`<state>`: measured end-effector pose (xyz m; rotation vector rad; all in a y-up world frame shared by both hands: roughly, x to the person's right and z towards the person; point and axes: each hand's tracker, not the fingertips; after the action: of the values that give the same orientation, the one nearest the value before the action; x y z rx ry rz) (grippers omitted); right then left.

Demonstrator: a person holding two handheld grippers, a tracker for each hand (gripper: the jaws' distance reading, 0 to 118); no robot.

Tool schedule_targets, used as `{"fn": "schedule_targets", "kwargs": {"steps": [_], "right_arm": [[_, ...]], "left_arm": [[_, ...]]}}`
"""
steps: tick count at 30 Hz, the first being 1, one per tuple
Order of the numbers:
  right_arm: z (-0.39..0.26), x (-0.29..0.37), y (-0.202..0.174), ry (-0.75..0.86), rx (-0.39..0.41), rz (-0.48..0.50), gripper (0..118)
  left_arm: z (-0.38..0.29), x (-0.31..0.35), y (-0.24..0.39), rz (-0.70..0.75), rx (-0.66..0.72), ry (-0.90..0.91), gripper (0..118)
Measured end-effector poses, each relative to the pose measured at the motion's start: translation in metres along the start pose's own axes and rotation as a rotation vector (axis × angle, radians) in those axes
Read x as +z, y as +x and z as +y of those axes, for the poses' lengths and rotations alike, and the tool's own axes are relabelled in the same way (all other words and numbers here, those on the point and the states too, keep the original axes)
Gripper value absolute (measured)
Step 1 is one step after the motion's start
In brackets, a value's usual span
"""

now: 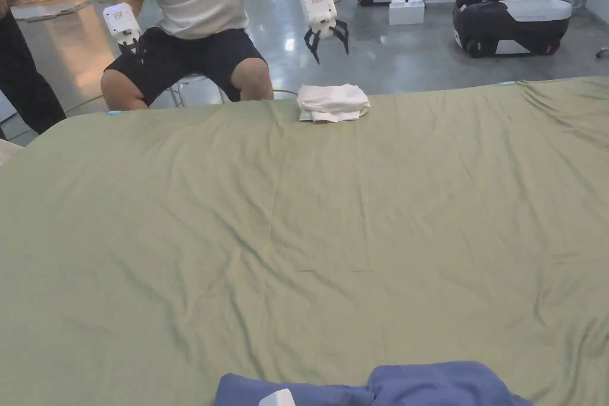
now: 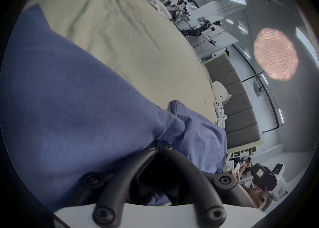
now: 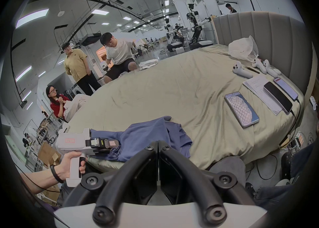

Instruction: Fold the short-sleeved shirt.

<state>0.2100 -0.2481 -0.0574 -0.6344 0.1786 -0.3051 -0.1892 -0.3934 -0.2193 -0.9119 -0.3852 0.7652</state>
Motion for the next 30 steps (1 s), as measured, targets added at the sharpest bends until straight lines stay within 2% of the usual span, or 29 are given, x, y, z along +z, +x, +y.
{"fn": "schedule_targets", "kwargs": {"steps": [2, 3, 4, 5, 6, 7, 8, 11, 14, 16, 18, 19, 20, 21, 23, 26, 28, 29, 30], "right_arm": [[0.000, -0.001, 0.001, -0.004, -0.005, 0.003, 0], [0.000, -0.002, 0.001, -0.006, -0.007, 0.007, 0], [0.000, -0.004, 0.000, -0.010, -0.008, 0.011, 0], [0.001, -0.006, 0.000, -0.013, -0.007, 0.013, 0], [0.002, -0.009, -0.001, -0.014, -0.003, 0.018, 0], [0.003, -0.012, -0.002, -0.018, 0.001, 0.023, 0], [0.004, -0.014, -0.003, -0.021, 0.004, 0.027, 0], [0.004, -0.017, -0.007, -0.026, 0.015, 0.040, 0], [0.003, -0.018, -0.009, -0.032, 0.021, 0.052, 0], [0.002, -0.017, -0.010, -0.039, 0.032, 0.046, 0], [0.001, -0.016, -0.010, -0.043, 0.032, 0.040, 0], [0.000, -0.014, -0.010, -0.045, 0.029, 0.037, 0], [-0.001, -0.012, -0.009, -0.043, 0.029, 0.029, 0], [-0.001, -0.009, -0.009, -0.040, 0.029, 0.022, 0], [-0.002, -0.005, -0.006, -0.036, 0.018, 0.016, 0], [-0.004, -0.004, 0.000, -0.040, 0.000, 0.012, 0], [-0.004, -0.006, 0.004, -0.039, -0.016, 0.019, 0], [-0.005, -0.008, 0.006, -0.038, -0.026, 0.025, 0], [-0.006, -0.010, 0.006, -0.036, -0.033, 0.029, 0]], "left_arm": [[0.007, 0.014, 0.013, 0.002, 0.062, -0.027, 4], [0.011, 0.022, 0.016, 0.002, 0.037, -0.024, 14], [0.016, 0.034, 0.019, 0.004, -0.008, -0.012, 34], [0.025, 0.053, 0.018, -0.007, -0.062, 0.021, 71], [0.033, 0.071, 0.015, -0.071, -0.077, 0.057, 92], [0.040, 0.086, 0.008, -0.080, -0.076, 0.069, 103], [0.047, 0.102, 0.001, -0.055, -0.066, 0.096, 103], [0.066, 0.147, -0.034, 0.013, 0.022, 0.216, 103], [0.074, 0.153, -0.083, -0.005, 0.161, 0.194, 102], [0.068, 0.137, -0.099, -0.052, 0.219, 0.156, 97], [0.059, 0.111, -0.104, -0.098, 0.263, 0.126, 69], [0.054, 0.103, -0.105, -0.067, 0.258, 0.132, 48], [0.051, 0.098, -0.105, -0.055, 0.265, 0.139, 18], [0.044, 0.098, -0.083, -0.049, 0.298, 0.159, 14], [0.041, 0.104, -0.080, -0.077, 0.347, 0.186, 10], [0.047, 0.139, -0.052, 0.020, 0.244, 0.248, 8], [0.056, 0.167, -0.044, 0.021, 0.207, 0.283, 8], [0.072, 0.177, -0.082, 0.045, 0.199, 0.312, 8], [0.079, 0.193, -0.079, 0.081, 0.168, 0.337, 8]]}}
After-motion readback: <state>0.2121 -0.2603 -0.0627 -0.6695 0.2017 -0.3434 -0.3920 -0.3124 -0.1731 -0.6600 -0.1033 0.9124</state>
